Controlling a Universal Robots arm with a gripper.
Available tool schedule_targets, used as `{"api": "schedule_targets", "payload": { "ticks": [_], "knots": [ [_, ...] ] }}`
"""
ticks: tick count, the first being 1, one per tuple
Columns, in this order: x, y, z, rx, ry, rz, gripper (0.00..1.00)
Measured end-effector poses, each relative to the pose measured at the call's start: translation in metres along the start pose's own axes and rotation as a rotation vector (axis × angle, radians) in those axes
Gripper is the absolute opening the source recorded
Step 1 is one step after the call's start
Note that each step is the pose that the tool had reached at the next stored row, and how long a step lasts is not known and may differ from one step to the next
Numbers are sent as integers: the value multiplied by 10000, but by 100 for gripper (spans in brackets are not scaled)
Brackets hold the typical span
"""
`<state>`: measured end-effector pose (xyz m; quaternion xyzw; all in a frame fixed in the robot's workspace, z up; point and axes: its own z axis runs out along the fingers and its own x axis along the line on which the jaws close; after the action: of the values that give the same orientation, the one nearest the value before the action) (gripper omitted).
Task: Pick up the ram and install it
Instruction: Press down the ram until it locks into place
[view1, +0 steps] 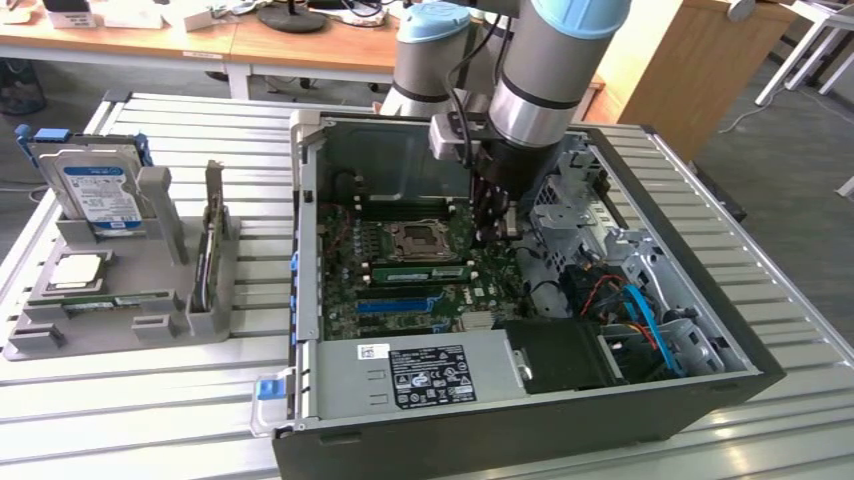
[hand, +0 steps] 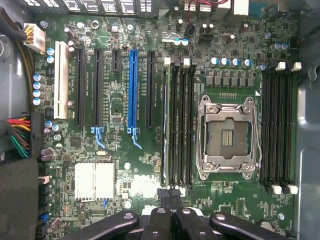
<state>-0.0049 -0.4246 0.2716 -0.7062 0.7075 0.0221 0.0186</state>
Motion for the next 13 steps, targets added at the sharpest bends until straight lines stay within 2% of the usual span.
{"api": "schedule_targets", "payload": {
  "ticks": [13],
  "knots": [
    [3, 0, 44, 0, 0, 0, 11]
  ]
}}
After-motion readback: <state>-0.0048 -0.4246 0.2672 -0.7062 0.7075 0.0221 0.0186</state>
